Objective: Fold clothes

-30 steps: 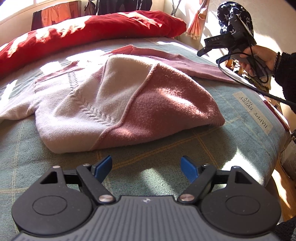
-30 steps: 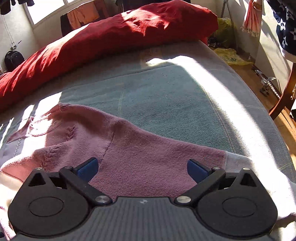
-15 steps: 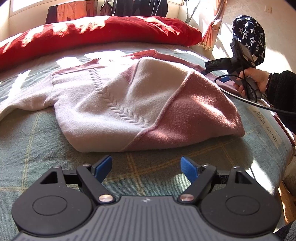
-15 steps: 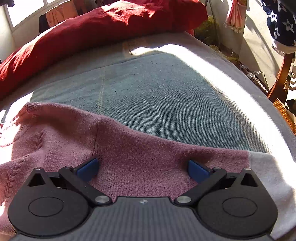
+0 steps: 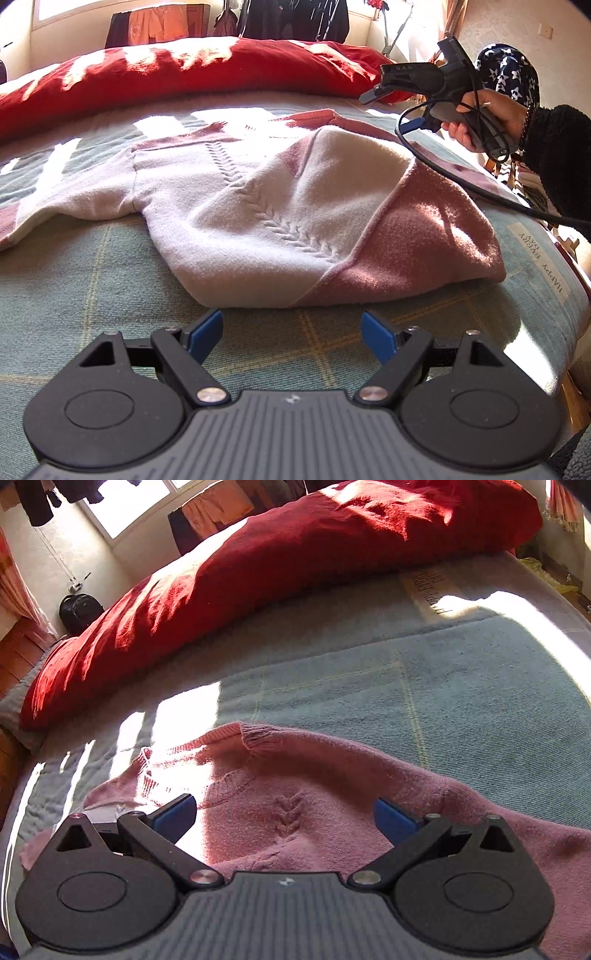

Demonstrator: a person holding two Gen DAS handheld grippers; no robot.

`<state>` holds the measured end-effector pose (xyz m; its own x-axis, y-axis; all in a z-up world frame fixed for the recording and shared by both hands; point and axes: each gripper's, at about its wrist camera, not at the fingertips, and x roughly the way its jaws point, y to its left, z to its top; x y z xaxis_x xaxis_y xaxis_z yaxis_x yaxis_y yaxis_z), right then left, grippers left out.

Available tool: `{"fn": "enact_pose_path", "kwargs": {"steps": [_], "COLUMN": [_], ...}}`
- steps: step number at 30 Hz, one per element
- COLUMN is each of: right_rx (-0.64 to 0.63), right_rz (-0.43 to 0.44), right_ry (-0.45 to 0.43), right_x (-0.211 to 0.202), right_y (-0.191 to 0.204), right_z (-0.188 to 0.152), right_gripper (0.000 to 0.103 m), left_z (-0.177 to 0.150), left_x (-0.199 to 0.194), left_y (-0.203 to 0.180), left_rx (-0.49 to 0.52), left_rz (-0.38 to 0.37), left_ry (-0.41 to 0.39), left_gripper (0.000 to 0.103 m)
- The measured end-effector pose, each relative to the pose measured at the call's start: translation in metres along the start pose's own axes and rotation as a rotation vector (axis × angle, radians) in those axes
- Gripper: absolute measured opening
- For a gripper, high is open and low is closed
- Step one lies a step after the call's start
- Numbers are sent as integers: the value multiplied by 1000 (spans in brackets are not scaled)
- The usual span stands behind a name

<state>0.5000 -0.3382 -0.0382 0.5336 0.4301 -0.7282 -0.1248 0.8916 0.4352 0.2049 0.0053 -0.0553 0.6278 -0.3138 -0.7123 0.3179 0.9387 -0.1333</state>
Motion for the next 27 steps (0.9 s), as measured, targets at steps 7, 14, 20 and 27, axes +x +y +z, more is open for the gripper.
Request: {"fn": "enact_pose_path", "kwargs": {"steps": [7,14,20,27], "right_rx": [8,100,103,0], "right_rz": [-7,-11,-39,30], "right_ry": [49,21,6,12], "right_x": [64,94,85,1], "right_y": [13,-3,-7,27], "right_z": [22,46,49,15], "right_gripper": [103,103,103,103], "left_z": [0,0,-2,-11], "left_x": [-3,0,-1,-19], "left_y": [20,35,42,44], "left_rx": [-42,-79,-98,-109], "left_rz": [39,57,64,67], "left_ry": [-7,-8,-12,-36], "left_gripper": [83,83,83,83]}}
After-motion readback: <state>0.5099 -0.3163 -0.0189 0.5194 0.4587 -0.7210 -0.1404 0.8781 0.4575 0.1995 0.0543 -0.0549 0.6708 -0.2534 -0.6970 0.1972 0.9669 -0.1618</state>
